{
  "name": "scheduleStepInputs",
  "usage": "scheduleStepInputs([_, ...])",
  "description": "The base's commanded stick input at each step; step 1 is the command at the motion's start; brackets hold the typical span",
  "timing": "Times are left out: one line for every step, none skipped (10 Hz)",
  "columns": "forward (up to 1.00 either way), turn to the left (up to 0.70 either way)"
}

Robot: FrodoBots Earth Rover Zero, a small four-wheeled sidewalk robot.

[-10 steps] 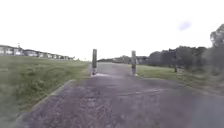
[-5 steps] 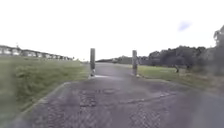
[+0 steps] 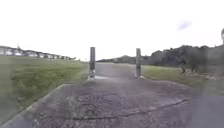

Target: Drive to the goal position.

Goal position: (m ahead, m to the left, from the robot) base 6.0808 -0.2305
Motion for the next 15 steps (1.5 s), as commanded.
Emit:
scheduleStepInputs([0.70, 0.00])
scheduleStepInputs([0.70, 0.00])
scheduleStepInputs([0.70, 0.00])
scheduleStepInputs([0.70, 0.00])
scheduleStepInputs([0.70, 0.00])
scheduleStepInputs([0.70, 0.00])
scheduleStepInputs([0.70, 0.00])
scheduleStepInputs([0.70, 0.00])
scheduleStepInputs([0.70, 0.00])
scheduleStepInputs([0.70, 0.00])
scheduleStepInputs([0.70, 0.00])
scheduleStepInputs([0.70, 0.00])
scheduleStepInputs([0.70, 0.00])
scheduleStepInputs([0.70, 0.00])
scheduleStepInputs([0.70, 0.00])
